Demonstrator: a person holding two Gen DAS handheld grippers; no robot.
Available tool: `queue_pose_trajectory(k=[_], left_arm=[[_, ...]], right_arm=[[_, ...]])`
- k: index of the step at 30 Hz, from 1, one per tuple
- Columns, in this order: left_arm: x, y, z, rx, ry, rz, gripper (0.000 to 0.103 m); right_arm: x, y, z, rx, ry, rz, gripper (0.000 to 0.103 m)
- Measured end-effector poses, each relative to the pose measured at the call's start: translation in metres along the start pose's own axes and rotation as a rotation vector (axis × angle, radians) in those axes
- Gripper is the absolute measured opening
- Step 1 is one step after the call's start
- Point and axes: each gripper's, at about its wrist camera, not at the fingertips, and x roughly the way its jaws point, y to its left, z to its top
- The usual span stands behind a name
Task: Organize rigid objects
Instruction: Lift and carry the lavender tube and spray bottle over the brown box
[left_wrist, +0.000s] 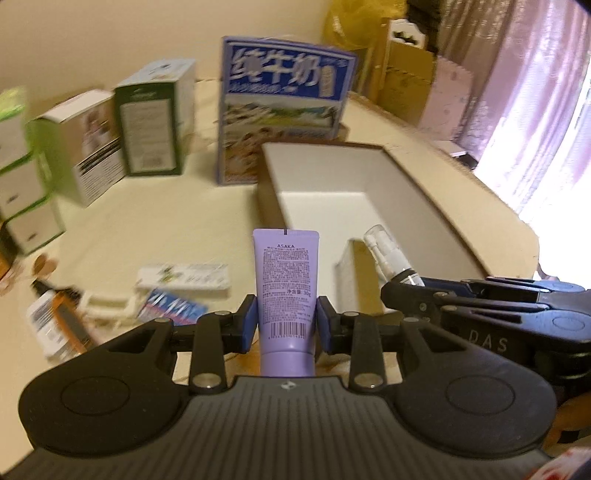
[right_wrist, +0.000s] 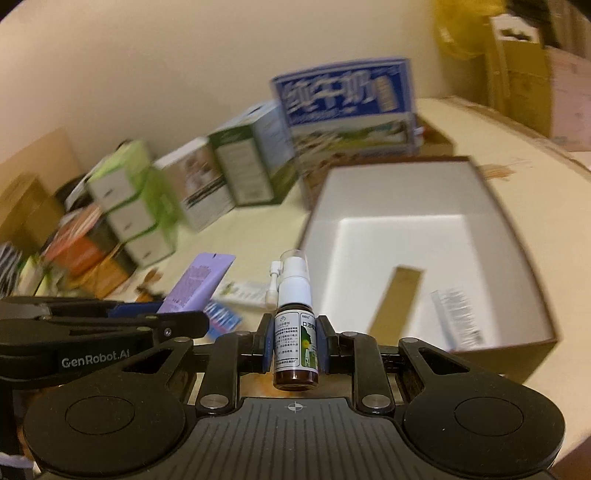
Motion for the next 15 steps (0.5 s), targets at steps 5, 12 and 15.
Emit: queue_pose_trajectory(k=[5, 12, 15], left_arm=[[0.020, -0.025, 0.022, 0.025, 0.002, -0.038, 0.028], [0.057, -0.049, 0.036, 0.049, 0.040, -0.038, 0.028], [0.075, -0.056, 0.038, 0.057, 0.065, -0.030, 0.028]], right_arm=[[-0.005, -0.036, 0.017, 0.064, -0.031, -0.071, 0.020], [0.006, -0.075, 0.020, 0.118, 0.000, -0.148, 0.020], [0.016, -0.087, 0.018, 0.129, 0.029, -0.169, 0.020]])
